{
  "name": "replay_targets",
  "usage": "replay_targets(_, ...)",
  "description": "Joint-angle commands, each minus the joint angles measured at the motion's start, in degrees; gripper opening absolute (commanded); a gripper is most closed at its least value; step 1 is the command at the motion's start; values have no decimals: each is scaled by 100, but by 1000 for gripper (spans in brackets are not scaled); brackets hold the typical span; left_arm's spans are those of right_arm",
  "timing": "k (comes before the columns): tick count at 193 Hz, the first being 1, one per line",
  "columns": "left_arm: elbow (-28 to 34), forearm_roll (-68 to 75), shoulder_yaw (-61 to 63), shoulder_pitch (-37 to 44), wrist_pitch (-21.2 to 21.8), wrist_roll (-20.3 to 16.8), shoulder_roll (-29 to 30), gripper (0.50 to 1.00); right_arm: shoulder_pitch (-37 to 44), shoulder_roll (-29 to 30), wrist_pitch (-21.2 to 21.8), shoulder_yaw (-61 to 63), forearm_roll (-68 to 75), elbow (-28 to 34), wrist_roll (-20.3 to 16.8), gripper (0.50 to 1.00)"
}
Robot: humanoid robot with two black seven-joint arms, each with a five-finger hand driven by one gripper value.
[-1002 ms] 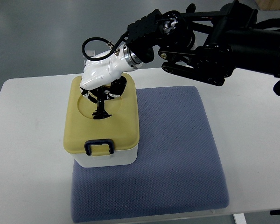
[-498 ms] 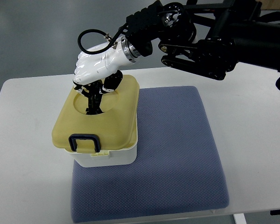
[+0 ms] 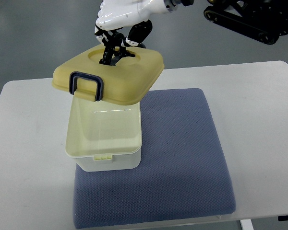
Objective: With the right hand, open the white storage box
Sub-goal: 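Carry the lid away from the box and lower it onto the cushion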
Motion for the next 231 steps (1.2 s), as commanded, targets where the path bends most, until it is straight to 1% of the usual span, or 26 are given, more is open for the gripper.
replay_targets(1,0,5,0,0,9,0,0,1000,-63,-445,-37,8,11,60,0,500)
replay_targets(43,0,5,0,0,1,0,0,1000,-511,-1341,-239,8,11,156,0,500)
replay_targets(73,0,5,0,0,9,0,0,1000,-933,-1754,-414,-1,2,200,0,500)
replay_targets(98,-9,5,0,0,1,0,0,1000,-1425,-1983,-687,-1,-6,200,0,500)
replay_targets(122,0,5,0,0,1,0,0,1000,-1935,-2036,-1038,-9,-24,192,0,500)
replay_targets(143,0,4,0,0,1,0,0,1000,-2260,-1992,-1214,-18,-42,192,0,500)
replay_targets(196,0,5,0,0,9,0,0,1000,-2787,-1711,-1478,-71,-59,95,0,500)
replay_targets(231,0,5,0,0,1,0,0,1000,-3078,-1535,-1539,-80,-68,16,0,500)
